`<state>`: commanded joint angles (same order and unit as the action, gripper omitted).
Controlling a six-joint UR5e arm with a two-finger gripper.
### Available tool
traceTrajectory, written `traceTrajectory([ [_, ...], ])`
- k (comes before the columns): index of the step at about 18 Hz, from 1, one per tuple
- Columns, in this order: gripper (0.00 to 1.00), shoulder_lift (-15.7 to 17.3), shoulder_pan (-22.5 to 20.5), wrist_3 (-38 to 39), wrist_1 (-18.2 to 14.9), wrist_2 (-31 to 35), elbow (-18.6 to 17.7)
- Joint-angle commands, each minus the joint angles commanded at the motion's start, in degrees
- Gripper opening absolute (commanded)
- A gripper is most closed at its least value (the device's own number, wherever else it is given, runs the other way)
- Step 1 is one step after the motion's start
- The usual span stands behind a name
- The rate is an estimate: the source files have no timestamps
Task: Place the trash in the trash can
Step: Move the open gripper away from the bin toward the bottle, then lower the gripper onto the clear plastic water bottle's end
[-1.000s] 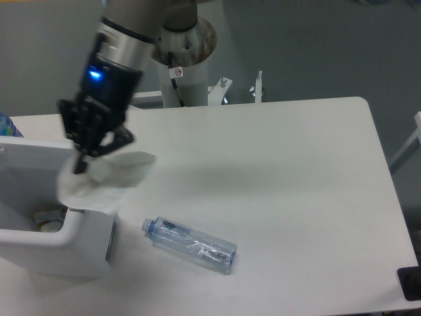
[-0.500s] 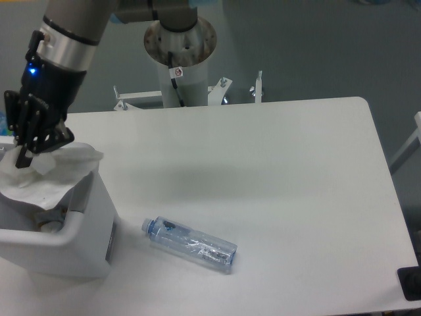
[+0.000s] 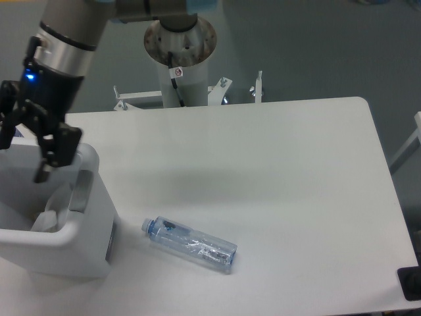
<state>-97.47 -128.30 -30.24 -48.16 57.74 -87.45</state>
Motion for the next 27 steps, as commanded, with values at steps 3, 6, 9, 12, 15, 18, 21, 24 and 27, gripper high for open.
traceTrajectory([
  [3,1.0,-0.8,-7.0,3.0,-0.1,-0.1,-0.6],
  [6,1.0,-2.5,-12.8,4.3,-0.2,-0.4,-2.2],
  [9,1.0,-4.1,-16.8,4.2,-0.2,-0.2,-5.3],
  [12,1.0,-6.0,-18.7,3.8,0.0,0.0,-7.6],
  [15,1.0,-8.3,-19.5,4.4,-0.3,1.2,-7.6],
  [18,1.0,-9.8,-19.4,5.8,-0.8,6.2,-7.5],
  [21,1.0,-11.3,-18.9,10.4,-0.9,10.5,-7.3],
  [24,1.0,-12.2,-17.4,15.8,-1.7,14.4,-7.0],
  [27,1.0,-15.1,-15.8,23.4,-1.7,17.4,-4.8],
])
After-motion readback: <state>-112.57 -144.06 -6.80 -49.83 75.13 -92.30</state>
